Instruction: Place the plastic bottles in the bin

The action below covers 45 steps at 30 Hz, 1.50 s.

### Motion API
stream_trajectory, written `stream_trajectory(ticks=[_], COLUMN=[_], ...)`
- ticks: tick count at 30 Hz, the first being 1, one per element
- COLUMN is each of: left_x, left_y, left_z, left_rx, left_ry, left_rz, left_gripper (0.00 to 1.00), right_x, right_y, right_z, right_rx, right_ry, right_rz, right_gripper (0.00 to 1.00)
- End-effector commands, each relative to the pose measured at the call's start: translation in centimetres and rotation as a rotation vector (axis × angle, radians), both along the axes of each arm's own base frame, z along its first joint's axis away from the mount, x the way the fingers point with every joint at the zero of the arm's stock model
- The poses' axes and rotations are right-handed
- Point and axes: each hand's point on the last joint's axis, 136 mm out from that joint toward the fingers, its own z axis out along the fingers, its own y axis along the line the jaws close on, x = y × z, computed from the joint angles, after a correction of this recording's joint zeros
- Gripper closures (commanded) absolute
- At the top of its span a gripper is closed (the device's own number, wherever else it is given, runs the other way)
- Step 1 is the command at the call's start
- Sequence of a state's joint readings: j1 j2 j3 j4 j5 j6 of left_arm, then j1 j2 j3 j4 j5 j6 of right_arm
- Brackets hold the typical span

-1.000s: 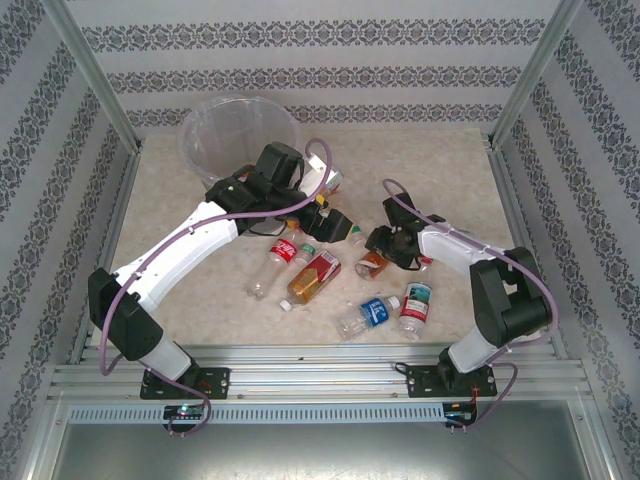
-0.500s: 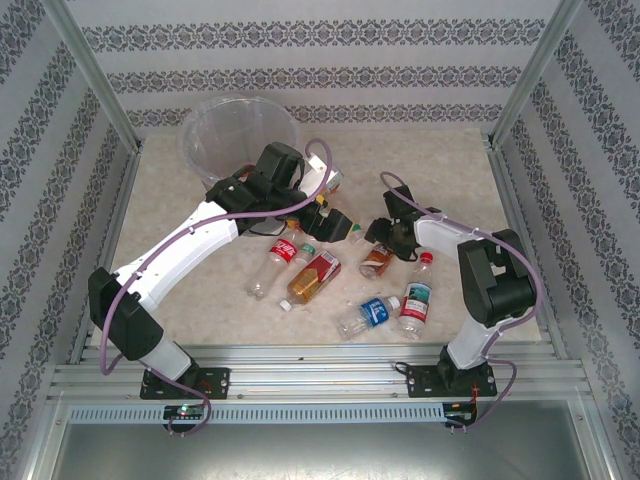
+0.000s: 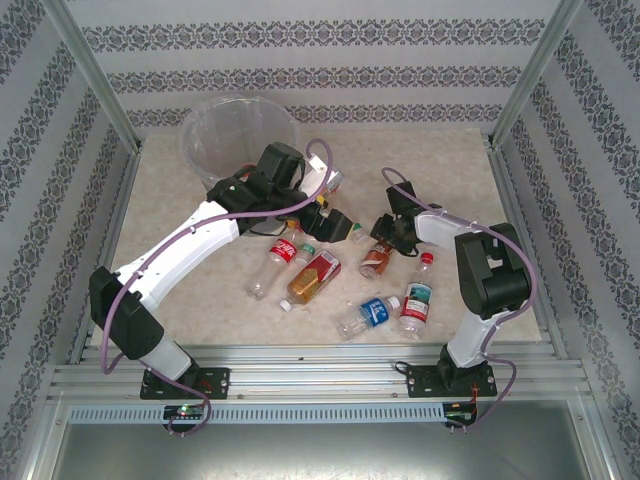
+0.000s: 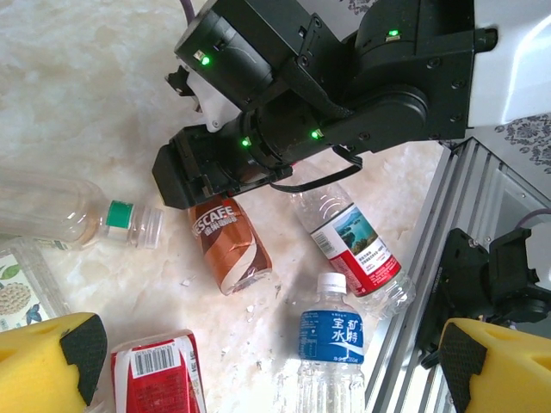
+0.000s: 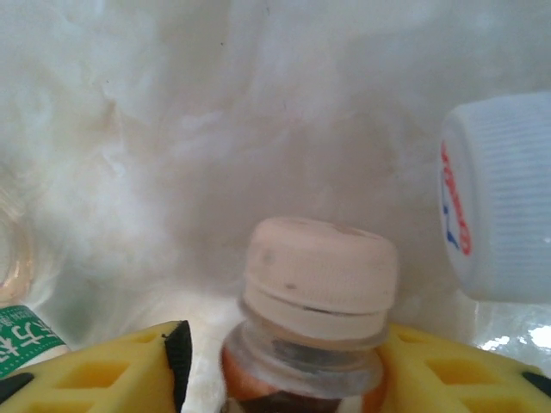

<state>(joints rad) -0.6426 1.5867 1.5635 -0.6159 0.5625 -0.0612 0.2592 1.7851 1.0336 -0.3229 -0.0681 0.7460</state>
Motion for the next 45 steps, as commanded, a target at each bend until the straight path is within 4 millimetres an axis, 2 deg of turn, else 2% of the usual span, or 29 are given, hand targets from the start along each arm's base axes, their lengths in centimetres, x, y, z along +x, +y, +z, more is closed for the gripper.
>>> stream_trajectory(ticks=[1,8,17,20,28,34,40,45], left_x=[-0.6,-0.5,-0.3,-0.3,0.4,0.4,0.3,0.3], left_y=[-1.3,-1.6,-1.8,-2.1,-3.0,-3.8,-4.2,-4.4], left_z=[-0.6,-1.0,-1.2,-1.3,-1.9,-2.2,-2.2,-2.6], left_rx=[-0.027,-0.037,-0.044,-0.061,-0.121,-0.181,-0.212,-0.213], left_ry=[0.039,0.060,0.071,0.093,0.162,0.213,0.231,0.246], left_rz=[-0.035,-0.033,-0.024,-0.022,0.030,0.023,0.014,0.011], left_gripper=[0.00,0.00,0.00,0.00,0.00,0.00,0.01,0.08], right_x=[1.0,1.5,1.4,1.1,0.0,-0.4,-1.5,-2.1], right_y=[0.1,0.8,2.1,2.8,4.3,5.9,7.6,7.8], right_z=[1.5,5.2,9.5,12.4,21.6,26.4,29.4,30.5], right_rx=[-0.008,-0.039,-0.027,0.002,0.183,0.354,0.447,0.477], right_ry=[-0.082,-0.224,-0.338,-0.403,-0.607,-0.714,-0.767,-0.792], right_rz=[0.027,0.095,0.166,0.194,0.180,0.171,0.200,0.201], right_gripper=[0.48,0.58,0.62,0.62,0.63,0.63,0.64,0.64])
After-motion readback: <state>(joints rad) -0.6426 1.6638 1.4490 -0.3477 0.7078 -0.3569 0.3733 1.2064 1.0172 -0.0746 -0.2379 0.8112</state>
